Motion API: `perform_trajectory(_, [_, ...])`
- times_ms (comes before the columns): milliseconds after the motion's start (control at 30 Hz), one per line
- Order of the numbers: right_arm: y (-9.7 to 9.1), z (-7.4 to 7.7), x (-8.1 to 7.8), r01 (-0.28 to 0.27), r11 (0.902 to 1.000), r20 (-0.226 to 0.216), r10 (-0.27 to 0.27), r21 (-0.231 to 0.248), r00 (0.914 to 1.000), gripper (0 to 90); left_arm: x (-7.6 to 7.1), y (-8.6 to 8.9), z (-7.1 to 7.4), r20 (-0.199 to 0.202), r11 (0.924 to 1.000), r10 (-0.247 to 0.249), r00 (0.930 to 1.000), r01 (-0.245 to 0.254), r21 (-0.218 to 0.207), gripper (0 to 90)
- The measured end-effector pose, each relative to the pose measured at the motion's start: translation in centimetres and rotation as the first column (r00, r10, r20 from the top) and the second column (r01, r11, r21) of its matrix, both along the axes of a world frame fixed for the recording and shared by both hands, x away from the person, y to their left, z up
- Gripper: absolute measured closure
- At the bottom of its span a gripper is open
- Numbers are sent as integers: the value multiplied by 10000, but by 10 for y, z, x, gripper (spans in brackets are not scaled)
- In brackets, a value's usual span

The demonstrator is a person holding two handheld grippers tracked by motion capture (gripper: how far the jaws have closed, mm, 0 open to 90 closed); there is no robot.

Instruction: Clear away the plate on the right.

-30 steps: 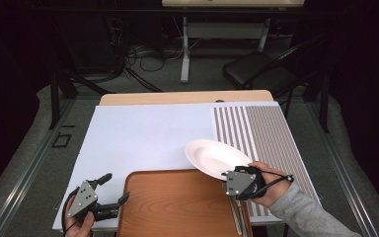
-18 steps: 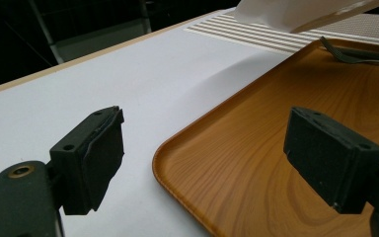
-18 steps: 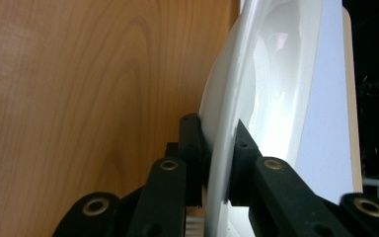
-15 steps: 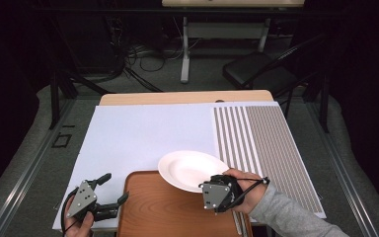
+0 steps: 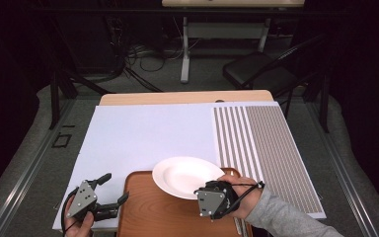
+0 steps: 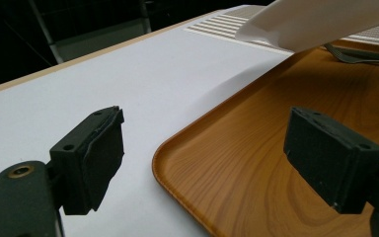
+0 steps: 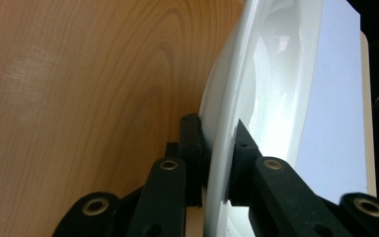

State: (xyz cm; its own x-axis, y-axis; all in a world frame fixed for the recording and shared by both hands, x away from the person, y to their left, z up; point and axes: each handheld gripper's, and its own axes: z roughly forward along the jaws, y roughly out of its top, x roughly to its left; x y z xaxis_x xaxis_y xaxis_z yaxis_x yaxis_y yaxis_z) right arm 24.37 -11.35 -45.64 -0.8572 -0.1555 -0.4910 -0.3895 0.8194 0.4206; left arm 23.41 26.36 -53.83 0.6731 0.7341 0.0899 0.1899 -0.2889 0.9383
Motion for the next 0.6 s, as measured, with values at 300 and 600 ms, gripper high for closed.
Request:
perform_trajectory(300, [4, -10, -6, -265, 9996, -169, 263, -134, 9995, 810, 0, 0, 0, -8, 10000, 17, 10000, -17, -23, 157])
perform_trajectory(600, [9, -19, -12, -474, 9988, -384, 468, -156, 9982, 810, 0, 0, 0, 9, 10000, 15, 10000, -15, -19, 157])
